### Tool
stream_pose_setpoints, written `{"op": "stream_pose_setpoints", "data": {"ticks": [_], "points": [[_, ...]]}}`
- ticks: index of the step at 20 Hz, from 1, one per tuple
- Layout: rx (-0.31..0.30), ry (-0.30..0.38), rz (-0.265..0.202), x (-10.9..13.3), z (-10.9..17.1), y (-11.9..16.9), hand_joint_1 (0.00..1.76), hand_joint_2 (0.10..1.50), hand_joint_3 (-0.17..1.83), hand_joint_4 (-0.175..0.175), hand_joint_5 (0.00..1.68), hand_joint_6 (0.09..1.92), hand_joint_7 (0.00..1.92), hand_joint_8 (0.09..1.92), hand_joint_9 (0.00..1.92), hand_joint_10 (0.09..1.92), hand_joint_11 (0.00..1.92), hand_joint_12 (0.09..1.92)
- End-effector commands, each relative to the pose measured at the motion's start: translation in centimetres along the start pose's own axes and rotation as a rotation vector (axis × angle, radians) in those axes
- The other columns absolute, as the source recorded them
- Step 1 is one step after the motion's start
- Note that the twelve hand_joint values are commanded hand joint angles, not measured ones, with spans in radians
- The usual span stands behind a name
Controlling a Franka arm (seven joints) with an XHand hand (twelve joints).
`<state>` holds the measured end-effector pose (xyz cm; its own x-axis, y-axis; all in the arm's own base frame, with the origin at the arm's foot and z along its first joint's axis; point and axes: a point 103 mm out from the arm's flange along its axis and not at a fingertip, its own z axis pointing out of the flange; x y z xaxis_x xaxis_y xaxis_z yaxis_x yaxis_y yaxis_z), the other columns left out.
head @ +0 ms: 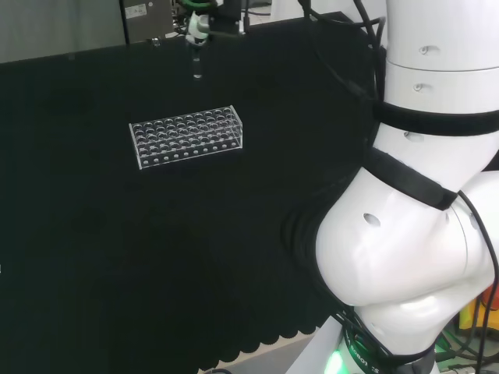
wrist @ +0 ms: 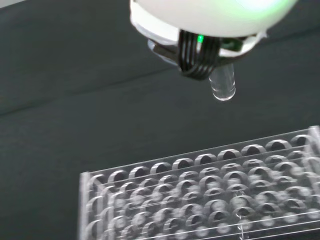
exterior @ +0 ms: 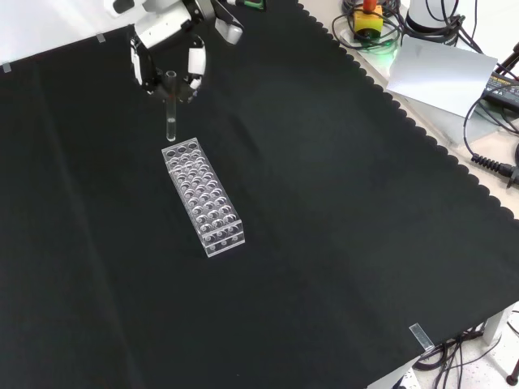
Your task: Shake the test tube.
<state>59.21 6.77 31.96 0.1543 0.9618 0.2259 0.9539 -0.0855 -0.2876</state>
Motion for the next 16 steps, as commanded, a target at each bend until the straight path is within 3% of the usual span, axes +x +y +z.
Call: {"op": "stream_pose_setpoints", "data": {"ticks": [1, 5, 9, 12, 16], "points": [[0.033, 0.029, -0.096, 5.8, 1.1, -0.7, 1.43, 0.6, 0.73, -0.175, 1.23, 0.73, 1.32, 0.84, 1.25, 0.6, 1.01, 1.1], [0.049, 0.052, -0.154, 8.9, 1.5, -1.4, 1.43, 0.6, 0.73, -0.175, 1.23, 0.73, 1.33, 0.84, 1.25, 0.6, 1.01, 1.1], [0.049, 0.057, -0.172, 9.4, 1.4, -1.8, 1.43, 0.6, 0.74, -0.175, 1.23, 0.73, 1.33, 0.84, 1.25, 0.6, 1.01, 1.11], [0.043, 0.051, -0.139, 7.5, 1.1, -1.8, 1.43, 0.6, 0.74, -0.175, 1.23, 0.73, 1.33, 0.84, 1.25, 0.6, 1.01, 1.11], [0.025, 0.007, -0.053, 2.8, 0.3, -1.6, 1.43, 0.6, 0.74, -0.175, 1.23, 0.73, 1.33, 0.84, 1.25, 0.6, 1.01, 1.11]]}}
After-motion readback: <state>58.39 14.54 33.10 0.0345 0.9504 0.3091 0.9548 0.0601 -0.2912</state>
